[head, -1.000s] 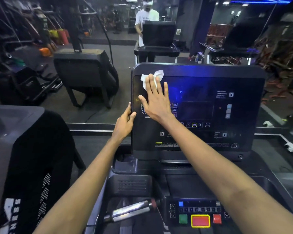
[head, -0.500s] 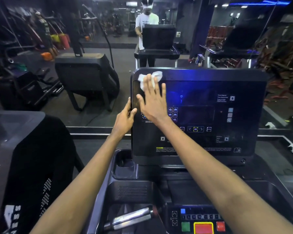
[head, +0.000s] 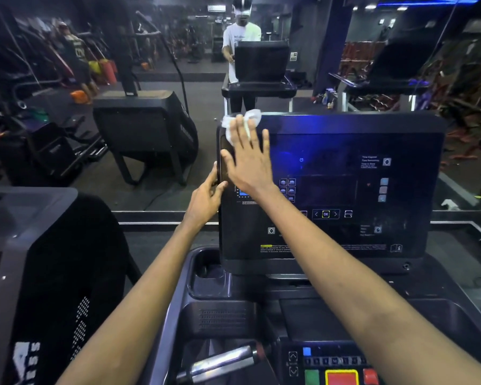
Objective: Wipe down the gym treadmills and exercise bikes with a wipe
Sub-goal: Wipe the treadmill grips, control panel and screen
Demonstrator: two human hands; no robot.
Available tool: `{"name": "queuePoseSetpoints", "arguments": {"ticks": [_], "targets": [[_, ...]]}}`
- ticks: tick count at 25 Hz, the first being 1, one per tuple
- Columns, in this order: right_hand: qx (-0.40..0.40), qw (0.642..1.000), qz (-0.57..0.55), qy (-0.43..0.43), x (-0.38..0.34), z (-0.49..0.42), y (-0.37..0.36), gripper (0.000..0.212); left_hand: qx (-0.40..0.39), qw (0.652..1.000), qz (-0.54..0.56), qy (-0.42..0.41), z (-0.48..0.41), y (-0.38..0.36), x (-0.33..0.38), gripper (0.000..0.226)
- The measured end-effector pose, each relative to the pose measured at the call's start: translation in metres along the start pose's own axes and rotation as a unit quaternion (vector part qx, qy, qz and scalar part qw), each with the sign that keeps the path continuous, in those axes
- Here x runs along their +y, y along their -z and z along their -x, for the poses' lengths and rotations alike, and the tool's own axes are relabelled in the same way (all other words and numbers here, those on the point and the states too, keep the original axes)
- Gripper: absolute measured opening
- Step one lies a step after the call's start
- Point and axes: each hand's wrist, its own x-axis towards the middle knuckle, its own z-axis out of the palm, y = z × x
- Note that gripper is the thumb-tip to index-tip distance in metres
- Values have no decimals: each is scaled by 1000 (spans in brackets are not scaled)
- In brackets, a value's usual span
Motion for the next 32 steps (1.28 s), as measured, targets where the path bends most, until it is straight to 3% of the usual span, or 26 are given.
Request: {"name": "queuePoseSetpoints", "arguments": {"ticks": [3, 7, 9, 14, 18, 22, 27, 32], "targets": [[-4, 1000, 2, -8, 1, -1, 0, 68, -4, 1000, -11, -14, 0, 1, 1, 62], [33, 984, -26, -173, 38, 28, 8, 67, 4, 998, -42, -55, -5, -1, 0, 70], [31, 979, -19, -201, 42, 58, 4, 69, 8, 997, -52, -61, -4, -6, 0, 70], [-51, 997, -3, -59, 42, 136, -10, 70, 26, 998, -30, -44, 9, -23, 0, 66], [-69, 985, -12, -157, 49, 171, -11, 71, 15, 1000, -20, -18, 24, -34, -12, 72], [-143, 988, 20, -52, 48, 220, -20, 72, -4, 1000, -3, 24, 40, -52, -33, 85], [-194, 976, 24, -94, 57, 256, -16, 71, 0, 999, 23, 29, 47, -60, -44, 88], [-242, 970, 21, 2, 72, 299, -13, 64, 25, 998, 34, 41, 57, -70, -44, 86]]}}
